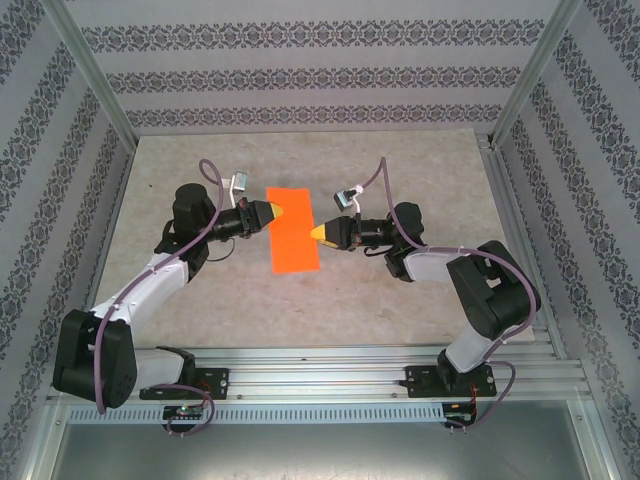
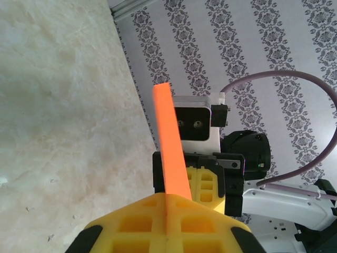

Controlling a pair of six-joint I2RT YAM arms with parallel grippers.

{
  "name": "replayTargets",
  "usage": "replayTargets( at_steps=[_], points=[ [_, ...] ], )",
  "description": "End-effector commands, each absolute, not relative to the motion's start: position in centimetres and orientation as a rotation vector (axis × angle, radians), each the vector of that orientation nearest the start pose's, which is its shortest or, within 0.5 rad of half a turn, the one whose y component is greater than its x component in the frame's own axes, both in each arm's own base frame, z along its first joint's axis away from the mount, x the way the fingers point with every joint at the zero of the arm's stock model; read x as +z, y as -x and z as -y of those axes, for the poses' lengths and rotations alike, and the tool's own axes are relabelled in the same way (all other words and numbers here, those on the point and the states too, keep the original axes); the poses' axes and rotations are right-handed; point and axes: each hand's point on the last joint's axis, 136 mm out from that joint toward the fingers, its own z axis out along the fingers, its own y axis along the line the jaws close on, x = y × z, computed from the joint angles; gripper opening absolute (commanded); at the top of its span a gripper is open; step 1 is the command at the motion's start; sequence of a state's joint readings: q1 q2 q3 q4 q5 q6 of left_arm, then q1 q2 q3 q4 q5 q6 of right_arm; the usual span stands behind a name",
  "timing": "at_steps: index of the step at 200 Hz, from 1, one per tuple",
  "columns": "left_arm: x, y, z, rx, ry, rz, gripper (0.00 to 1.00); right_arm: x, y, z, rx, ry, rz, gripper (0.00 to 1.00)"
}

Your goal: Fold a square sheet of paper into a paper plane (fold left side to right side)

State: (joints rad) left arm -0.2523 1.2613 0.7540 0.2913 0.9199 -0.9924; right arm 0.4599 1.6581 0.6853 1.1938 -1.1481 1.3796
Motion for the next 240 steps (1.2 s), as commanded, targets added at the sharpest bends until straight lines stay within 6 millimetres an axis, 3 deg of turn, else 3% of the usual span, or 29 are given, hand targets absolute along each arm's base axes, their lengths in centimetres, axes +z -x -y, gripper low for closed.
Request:
replayTargets(
  at_steps=[1,17,34,50,92,148,174,201,240],
  points=[
    [26.6,-30.6,22.4,-1.607,-0.066,-2.034,0.0,23.9,-27.7,-29.1,1.926,0.395,-1.91,0.1],
    [25.9,-30.5,22.5,-1.594,-0.056,-2.05,0.0,22.2,-28.1,-28.2,1.746,0.377,-2.025,0.22],
    [25.1,-30.5,22.5,-1.573,-0.037,-2.061,0.0,21.7,-28.4,-26.8,1.57,0.377,-2.101,0.34],
    [24.5,-30.5,22.4,-1.544,-0.025,-2.068,0.0,21.6,-28.6,-25.4,1.459,0.365,-2.141,0.36],
    [22.6,-31.7,22.9,-1.535,0.023,-2.101,0.0,20.2,-29.2,-20.3,0.974,0.321,-2.264,0.45],
    [21.0,-34.1,27.0,-1.586,-0.041,-2.119,0.0,22.2,-29.3,-14.2,0.496,0.288,-2.176,0.57],
    [19.6,-35.6,27.9,-1.605,-0.017,-2.128,0.0,23.2,-28.6,-12.5,0.35,0.328,-2.056,0.79],
    [16.7,-36.8,28.5,-1.628,0.041,-2.157,0.0,24.1,-27.7,-12.3,0.301,0.387,-1.938,0.98],
    [14.0,-37.2,28.9,-1.66,0.096,-2.173,0.0,23.4,-26.4,-15.2,0.309,0.549,-1.826,0.98]
  ],
)
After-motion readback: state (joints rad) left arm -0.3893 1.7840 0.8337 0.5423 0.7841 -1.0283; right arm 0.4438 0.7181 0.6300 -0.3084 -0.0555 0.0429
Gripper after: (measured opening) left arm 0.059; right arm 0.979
